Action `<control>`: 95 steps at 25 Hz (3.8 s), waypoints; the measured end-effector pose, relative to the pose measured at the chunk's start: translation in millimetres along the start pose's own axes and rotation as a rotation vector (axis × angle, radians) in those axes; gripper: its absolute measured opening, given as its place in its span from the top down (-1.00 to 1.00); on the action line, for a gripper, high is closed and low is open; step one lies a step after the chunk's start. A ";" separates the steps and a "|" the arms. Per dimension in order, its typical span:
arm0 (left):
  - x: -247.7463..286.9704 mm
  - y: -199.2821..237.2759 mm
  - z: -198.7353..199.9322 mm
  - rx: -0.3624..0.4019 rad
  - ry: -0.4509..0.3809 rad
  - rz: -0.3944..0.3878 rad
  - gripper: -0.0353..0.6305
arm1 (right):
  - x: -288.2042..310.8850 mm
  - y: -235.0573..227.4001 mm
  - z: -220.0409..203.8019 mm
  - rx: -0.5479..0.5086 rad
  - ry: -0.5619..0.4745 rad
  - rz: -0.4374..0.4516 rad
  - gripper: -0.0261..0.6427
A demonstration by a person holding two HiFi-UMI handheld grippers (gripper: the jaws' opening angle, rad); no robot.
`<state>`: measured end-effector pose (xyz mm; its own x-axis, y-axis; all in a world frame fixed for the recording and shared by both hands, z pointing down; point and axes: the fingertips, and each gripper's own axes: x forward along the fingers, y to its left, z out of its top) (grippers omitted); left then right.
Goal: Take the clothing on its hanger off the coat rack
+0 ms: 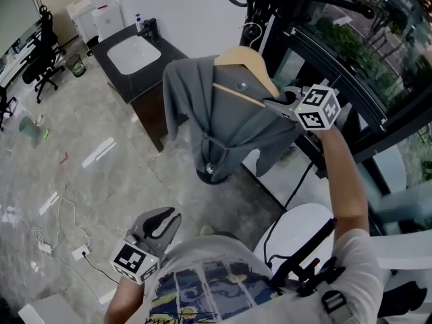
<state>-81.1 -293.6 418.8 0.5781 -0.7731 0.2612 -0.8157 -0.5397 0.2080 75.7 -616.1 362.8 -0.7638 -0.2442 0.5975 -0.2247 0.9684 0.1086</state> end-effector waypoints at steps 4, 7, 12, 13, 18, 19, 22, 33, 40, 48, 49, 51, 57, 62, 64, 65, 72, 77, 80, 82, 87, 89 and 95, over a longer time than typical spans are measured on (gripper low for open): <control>-8.4 1.6 -9.4 -0.003 0.007 -0.003 0.68 | -5.5 -0.1 4.3 0.027 -0.013 -0.047 0.91; -12.7 -3.2 -7.7 -0.003 0.007 -0.010 0.68 | -9.2 1.7 5.4 0.035 -0.007 -0.080 0.91; -25.0 -7.1 -7.3 0.004 -0.008 -0.014 0.68 | -22.5 6.8 13.2 0.041 -0.009 -0.119 0.91; -28.5 -7.2 -9.7 0.004 -0.010 -0.012 0.68 | -26.2 7.6 16.1 0.044 -0.016 -0.125 0.91; -44.9 -10.7 -13.5 0.000 -0.011 -0.006 0.68 | -46.2 17.6 31.1 0.037 -0.033 -0.142 0.91; -48.6 -11.8 -13.4 0.000 -0.015 -0.006 0.68 | -49.0 21.7 33.4 0.034 -0.034 -0.145 0.91; -60.5 -16.3 -11.6 0.000 -0.024 -0.007 0.68 | -57.3 36.7 34.9 0.031 -0.035 -0.157 0.91; -110.8 -30.8 -22.8 0.025 -0.034 -0.050 0.68 | -77.7 126.0 38.7 0.013 -0.033 -0.199 0.91; -155.6 -41.6 -37.1 0.042 -0.030 -0.088 0.68 | -85.2 209.5 45.2 0.017 -0.040 -0.199 0.91; -204.9 -50.3 -58.3 0.056 -0.021 -0.116 0.68 | -92.3 311.5 59.8 0.008 -0.076 -0.195 0.91; -209.6 -51.7 -61.1 0.057 -0.021 -0.120 0.68 | -92.6 323.3 60.5 0.009 -0.083 -0.190 0.91; -217.9 -55.6 -65.5 0.062 -0.024 -0.128 0.68 | -93.0 345.9 61.9 0.008 -0.094 -0.177 0.91; -240.0 -66.9 -68.6 0.091 -0.041 -0.158 0.68 | -95.7 406.1 70.8 -0.005 -0.107 -0.145 0.91; -248.9 -74.2 -72.9 0.103 -0.044 -0.182 0.68 | -99.4 443.4 76.3 -0.016 -0.107 -0.113 0.91; -252.1 -78.9 -77.1 0.108 -0.039 -0.197 0.68 | -100.9 458.3 75.3 -0.017 -0.101 -0.105 0.91; -253.9 -80.5 -78.2 0.110 -0.041 -0.199 0.68 | -101.3 465.7 75.2 -0.018 -0.099 -0.100 0.91; -264.2 -89.8 -81.9 0.117 -0.043 -0.213 0.68 | -100.5 500.9 76.6 -0.024 -0.091 -0.068 0.91; -267.9 -90.8 -85.2 0.108 -0.039 -0.214 0.68 | -97.9 516.5 77.4 -0.031 -0.082 -0.040 0.91; -268.6 -93.0 -87.4 0.109 -0.032 -0.228 0.68 | -95.1 521.7 77.1 -0.027 -0.081 -0.031 0.91; -270.4 -90.7 -86.4 0.108 -0.039 -0.221 0.68 | -92.8 520.2 77.4 -0.022 -0.091 -0.036 0.91; -275.0 -81.0 -84.9 0.096 -0.046 -0.200 0.68 | -88.0 517.4 80.9 -0.019 -0.097 -0.042 0.91; -276.0 -80.1 -86.9 0.094 -0.046 -0.200 0.68 | -84.9 519.1 82.4 -0.028 -0.092 -0.037 0.91; -277.3 -78.6 -87.2 0.095 -0.046 -0.203 0.68 | -78.7 523.2 84.7 -0.046 -0.076 -0.024 0.90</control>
<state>-175.5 -7.8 412.2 0.7310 -0.6584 0.1795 -0.6821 -0.7131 0.1622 -33.0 -94.5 305.3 -0.8023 -0.2690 0.5328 -0.2167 0.9630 0.1600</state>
